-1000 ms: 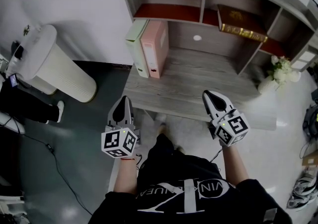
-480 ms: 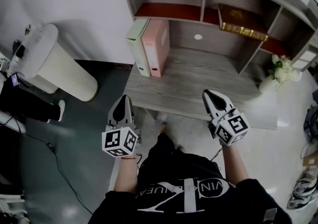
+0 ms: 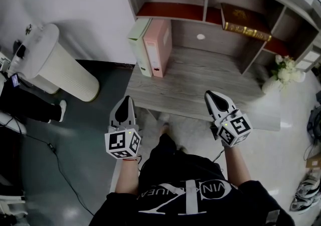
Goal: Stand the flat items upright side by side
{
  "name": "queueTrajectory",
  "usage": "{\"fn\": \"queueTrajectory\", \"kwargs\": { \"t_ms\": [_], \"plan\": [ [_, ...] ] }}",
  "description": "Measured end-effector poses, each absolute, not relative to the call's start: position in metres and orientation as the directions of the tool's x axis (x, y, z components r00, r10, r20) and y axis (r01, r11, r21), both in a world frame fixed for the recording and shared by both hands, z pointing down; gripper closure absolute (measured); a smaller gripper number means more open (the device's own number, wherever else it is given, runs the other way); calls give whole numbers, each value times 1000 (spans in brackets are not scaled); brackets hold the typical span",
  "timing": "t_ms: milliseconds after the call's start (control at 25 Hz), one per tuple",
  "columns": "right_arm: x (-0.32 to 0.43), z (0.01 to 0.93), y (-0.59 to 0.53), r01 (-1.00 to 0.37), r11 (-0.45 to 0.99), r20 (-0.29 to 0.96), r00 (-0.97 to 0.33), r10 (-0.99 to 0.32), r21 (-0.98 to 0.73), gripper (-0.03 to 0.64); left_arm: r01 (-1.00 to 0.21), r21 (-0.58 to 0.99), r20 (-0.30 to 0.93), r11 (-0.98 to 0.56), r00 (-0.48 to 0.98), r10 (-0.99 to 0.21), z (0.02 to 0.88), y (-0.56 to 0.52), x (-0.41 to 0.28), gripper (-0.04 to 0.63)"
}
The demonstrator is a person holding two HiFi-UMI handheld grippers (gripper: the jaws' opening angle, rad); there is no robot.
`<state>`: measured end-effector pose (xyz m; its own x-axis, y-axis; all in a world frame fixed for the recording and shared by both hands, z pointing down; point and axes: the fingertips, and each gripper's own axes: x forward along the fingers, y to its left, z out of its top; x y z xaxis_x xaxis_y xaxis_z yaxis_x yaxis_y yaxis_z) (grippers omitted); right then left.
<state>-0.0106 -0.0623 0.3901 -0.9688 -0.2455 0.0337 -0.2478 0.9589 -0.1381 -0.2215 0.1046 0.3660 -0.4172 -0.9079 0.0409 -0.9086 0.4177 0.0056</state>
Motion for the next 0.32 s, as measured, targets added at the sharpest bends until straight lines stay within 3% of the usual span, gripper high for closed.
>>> {"fn": "queueTrajectory", "kwargs": {
  "t_ms": [320],
  "plan": [
    [-11, 392, -63, -244, 959, 30, -970, -243, -145, 607, -909, 12, 42, 418, -417, -908, 368, 105, -222, 592]
  ]
}}
